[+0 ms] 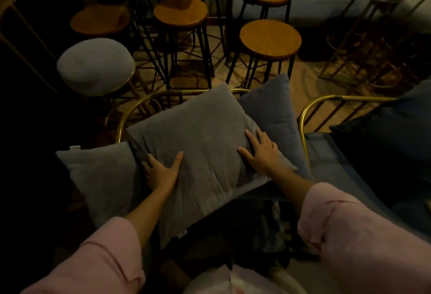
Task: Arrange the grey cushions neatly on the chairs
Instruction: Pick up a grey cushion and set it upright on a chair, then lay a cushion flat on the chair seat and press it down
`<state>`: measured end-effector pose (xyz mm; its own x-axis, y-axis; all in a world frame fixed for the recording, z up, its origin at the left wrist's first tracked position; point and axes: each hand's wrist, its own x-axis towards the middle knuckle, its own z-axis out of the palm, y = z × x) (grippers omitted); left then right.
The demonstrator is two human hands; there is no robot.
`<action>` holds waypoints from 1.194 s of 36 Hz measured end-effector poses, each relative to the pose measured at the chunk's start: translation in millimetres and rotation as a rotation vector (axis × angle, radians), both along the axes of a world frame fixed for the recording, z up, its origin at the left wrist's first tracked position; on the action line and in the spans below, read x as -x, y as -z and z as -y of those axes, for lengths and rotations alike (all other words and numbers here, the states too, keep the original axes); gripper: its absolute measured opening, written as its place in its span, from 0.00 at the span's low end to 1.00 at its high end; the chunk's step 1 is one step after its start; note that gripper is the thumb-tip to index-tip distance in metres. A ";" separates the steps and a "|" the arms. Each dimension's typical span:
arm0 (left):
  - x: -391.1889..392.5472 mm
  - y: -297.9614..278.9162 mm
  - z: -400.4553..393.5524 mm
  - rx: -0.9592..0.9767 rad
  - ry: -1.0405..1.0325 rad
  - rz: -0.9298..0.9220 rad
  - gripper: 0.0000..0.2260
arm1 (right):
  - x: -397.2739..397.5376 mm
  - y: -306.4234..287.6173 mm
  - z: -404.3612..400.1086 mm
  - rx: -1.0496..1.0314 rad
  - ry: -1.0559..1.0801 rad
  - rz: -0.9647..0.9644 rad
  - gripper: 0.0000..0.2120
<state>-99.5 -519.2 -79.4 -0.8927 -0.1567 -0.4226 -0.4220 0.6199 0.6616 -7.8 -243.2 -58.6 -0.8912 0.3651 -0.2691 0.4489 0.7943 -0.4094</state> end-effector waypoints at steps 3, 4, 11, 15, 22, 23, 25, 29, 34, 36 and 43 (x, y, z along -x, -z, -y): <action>-3.7 -10.5 -29.6 0.061 0.007 -0.245 0.37 | -15.4 -5.0 -6.9 0.051 0.060 -0.081 0.33; -4.6 -16.7 -42.9 0.013 0.039 -0.351 0.32 | -22.9 -6.7 -11.8 0.058 0.088 -0.120 0.32; -22.5 -69.9 -157.3 -0.486 0.396 -0.575 0.20 | -92.4 -19.1 -84.2 -0.020 0.436 -0.297 0.30; -31.3 -79.3 -228.4 -0.491 0.570 -0.548 0.15 | -143.1 -25.4 -136.3 0.035 0.783 -0.337 0.28; -79.0 -67.4 -375.0 -0.230 1.049 -0.393 0.19 | -251.0 -30.6 -236.6 0.123 1.170 -0.374 0.31; -88.3 -63.4 -396.8 -0.188 1.090 -0.361 0.20 | -265.9 -28.8 -253.1 0.148 1.216 -0.382 0.32; -105.9 -51.6 -441.9 -0.156 1.167 -0.322 0.21 | -295.2 -14.0 -292.3 0.214 1.277 -0.397 0.34; -138.8 -31.3 -525.5 -0.027 1.280 -0.259 0.23 | -355.4 66.5 -395.2 0.347 1.358 -0.421 0.50; -162.5 -3.6 -628.6 0.034 1.224 -0.154 0.24 | -373.6 26.8 -448.1 0.493 1.429 -0.401 0.40; -172.7 1.6 -668.0 0.024 1.189 -0.099 0.25 | -381.1 40.8 -474.4 0.588 1.428 -0.385 0.44; -129.1 114.0 -792.9 -0.203 1.057 0.094 0.44 | -390.1 91.1 -545.4 0.736 1.353 -0.376 0.42</action>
